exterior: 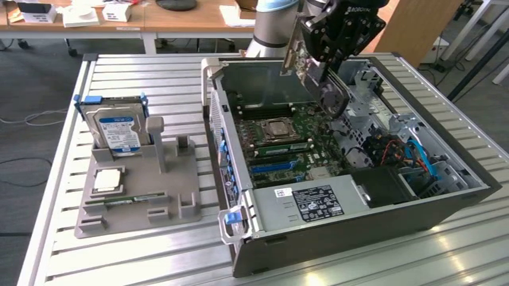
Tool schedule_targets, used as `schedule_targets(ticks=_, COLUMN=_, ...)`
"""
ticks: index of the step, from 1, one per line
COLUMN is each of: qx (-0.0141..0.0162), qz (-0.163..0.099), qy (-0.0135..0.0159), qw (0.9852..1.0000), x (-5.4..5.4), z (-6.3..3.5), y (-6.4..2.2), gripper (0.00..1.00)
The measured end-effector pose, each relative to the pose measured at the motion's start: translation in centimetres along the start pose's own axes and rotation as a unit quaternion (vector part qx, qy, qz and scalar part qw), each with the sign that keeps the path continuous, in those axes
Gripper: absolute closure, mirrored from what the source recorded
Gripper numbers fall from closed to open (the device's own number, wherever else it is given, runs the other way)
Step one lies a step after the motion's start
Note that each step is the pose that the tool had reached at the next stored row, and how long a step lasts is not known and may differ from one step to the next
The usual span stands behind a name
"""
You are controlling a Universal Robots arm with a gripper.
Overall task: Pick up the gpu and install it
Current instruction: 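Insert the gpu into the slot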
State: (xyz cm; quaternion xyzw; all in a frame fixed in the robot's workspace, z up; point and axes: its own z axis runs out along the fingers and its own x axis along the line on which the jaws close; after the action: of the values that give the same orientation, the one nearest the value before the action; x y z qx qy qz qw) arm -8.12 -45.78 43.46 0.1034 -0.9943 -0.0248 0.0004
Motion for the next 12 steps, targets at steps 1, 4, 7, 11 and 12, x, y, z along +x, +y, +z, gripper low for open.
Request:
schedule_targets(ticks=1, qx=-0.0001, qz=-0.019, qy=0.0009, qw=0.9998, x=0.00, z=0.00, y=0.00, gripper=0.73)
schedule_targets(ticks=4, qx=-0.0002, qz=-0.046, qy=0.0022, qw=0.9990, x=0.00, z=0.00, y=0.00, gripper=0.73)
schedule_targets(ticks=7, qx=-0.0003, qz=-0.073, qy=0.0036, qw=0.9973, x=0.00, z=0.01, y=0.00, gripper=0.73)
schedule_targets(ticks=11, qx=-0.0005, qz=-0.109, qy=0.0054, qw=0.9940, x=0.00, z=0.01, y=0.00, gripper=0.73)
schedule_targets(ticks=12, qx=-0.0005, qz=-0.118, qy=0.0058, qw=0.9930, x=0.00, z=0.02, y=0.00, gripper=0.73)
